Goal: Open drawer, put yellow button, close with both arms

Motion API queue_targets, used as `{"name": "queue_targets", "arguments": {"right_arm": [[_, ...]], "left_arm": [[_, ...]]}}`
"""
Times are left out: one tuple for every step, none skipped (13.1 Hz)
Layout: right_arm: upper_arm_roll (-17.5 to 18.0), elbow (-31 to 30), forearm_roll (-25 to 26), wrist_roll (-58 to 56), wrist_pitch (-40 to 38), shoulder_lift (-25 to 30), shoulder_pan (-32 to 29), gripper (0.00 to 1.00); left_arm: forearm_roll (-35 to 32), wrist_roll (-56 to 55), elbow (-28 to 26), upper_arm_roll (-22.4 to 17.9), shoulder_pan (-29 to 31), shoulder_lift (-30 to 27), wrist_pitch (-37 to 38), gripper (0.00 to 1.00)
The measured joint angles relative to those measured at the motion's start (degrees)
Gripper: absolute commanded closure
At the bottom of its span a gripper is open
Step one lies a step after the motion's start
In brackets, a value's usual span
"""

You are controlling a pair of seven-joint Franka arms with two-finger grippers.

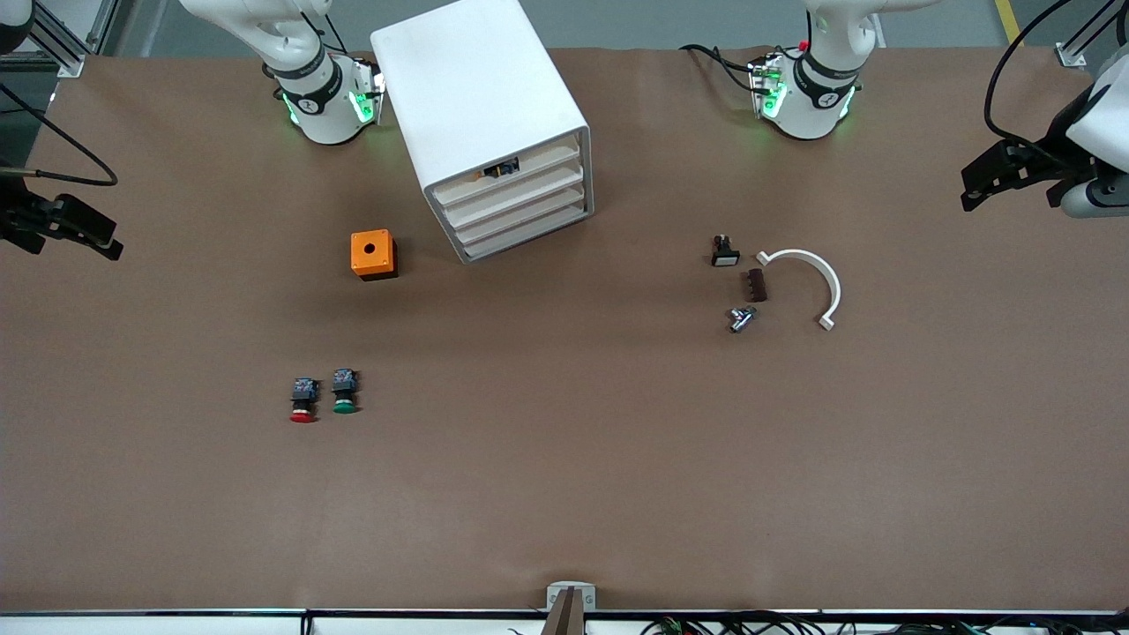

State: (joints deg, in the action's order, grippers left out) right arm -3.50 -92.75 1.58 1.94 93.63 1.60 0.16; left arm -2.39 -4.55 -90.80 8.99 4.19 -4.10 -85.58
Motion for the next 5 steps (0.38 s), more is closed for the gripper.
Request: {"name": "queue_targets", "arguments": {"right_arm": [[0.0,0.0,0.0,0.0,0.0,0.0,0.0,0.00],[0.0,0.0,0.0,0.0,-0.1,0.0,0.0,0.00],[0.0,0.0,0.0,0.0,-0.1,0.0,0.0,0.00],[0.0,0.0,0.0,0.1,-0.1,0.0,0.0,0.00],[0.0,0.0,0.0,0.6,-0.1,0.0,0.0,0.00]], "left_arm": [[0.0,0.0,0.0,-0.1,0.0,0.0,0.0,0.00],[0.1,0.0,0.0,-0.2,0.1,0.0,0.0,0.00],[0.6,0.0,0.0,-0.3,0.2,0.0,0.0,0.00],[1.4,0.0,0.0,-0.4,0.3,0.0,0.0,0.00],[1.9,0.0,0.0,-0.5,0.4,0.0,0.0,0.00]]}}
